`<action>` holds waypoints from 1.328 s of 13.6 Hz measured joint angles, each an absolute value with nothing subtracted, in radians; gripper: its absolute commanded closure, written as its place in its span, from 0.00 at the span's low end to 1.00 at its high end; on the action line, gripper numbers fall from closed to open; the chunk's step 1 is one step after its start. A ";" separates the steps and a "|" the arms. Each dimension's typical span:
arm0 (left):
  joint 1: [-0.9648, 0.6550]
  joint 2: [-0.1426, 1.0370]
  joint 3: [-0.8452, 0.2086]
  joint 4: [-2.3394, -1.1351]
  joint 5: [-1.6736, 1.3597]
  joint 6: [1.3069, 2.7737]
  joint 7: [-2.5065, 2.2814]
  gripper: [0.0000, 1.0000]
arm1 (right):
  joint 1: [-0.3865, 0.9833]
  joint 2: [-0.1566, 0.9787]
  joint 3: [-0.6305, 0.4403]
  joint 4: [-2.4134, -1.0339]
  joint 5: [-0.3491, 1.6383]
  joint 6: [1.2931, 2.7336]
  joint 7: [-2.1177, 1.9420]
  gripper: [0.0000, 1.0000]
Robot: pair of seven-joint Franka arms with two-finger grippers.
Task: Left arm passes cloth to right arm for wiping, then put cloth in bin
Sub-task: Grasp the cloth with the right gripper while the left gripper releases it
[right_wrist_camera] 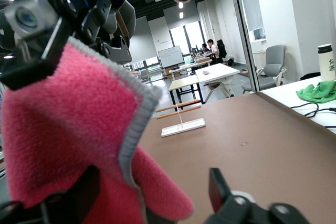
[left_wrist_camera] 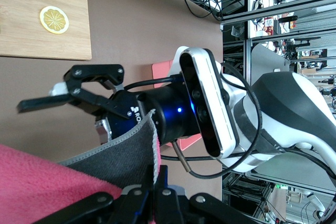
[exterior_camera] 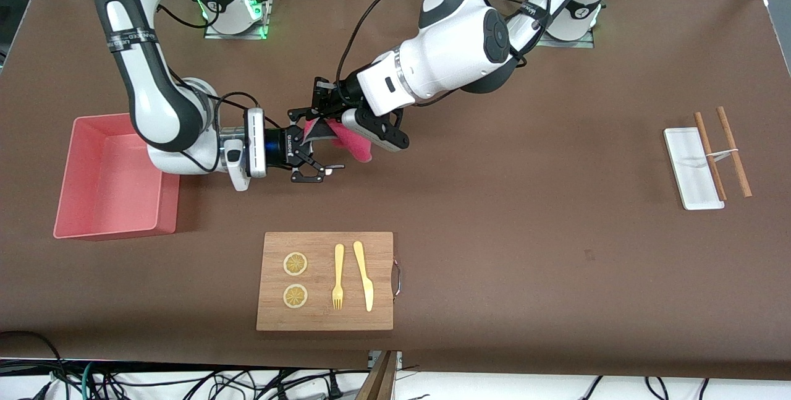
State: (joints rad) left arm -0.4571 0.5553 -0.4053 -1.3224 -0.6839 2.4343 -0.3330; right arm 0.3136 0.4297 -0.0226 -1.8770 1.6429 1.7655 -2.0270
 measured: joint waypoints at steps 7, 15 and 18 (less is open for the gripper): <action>-0.456 0.555 -0.405 -1.322 -0.684 2.436 -0.336 1.00 | 0.328 0.429 -0.027 -1.877 1.667 1.786 -2.031 1.00; -0.455 0.555 -0.405 -1.318 -0.684 2.436 -0.341 0.41 | 0.327 0.422 -0.050 -1.865 1.672 1.799 -2.032 1.00; -0.455 0.555 -0.402 -1.318 -0.684 2.436 -0.342 0.00 | 0.326 0.422 -0.076 -1.856 1.669 1.798 -2.030 1.00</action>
State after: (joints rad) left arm -0.4545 0.5553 -0.4021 -1.3177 -0.6839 2.4360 -0.3422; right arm 0.3262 0.4216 -0.0758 -1.8558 1.6693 1.7983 -2.0305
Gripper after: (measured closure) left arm 0.828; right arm 0.982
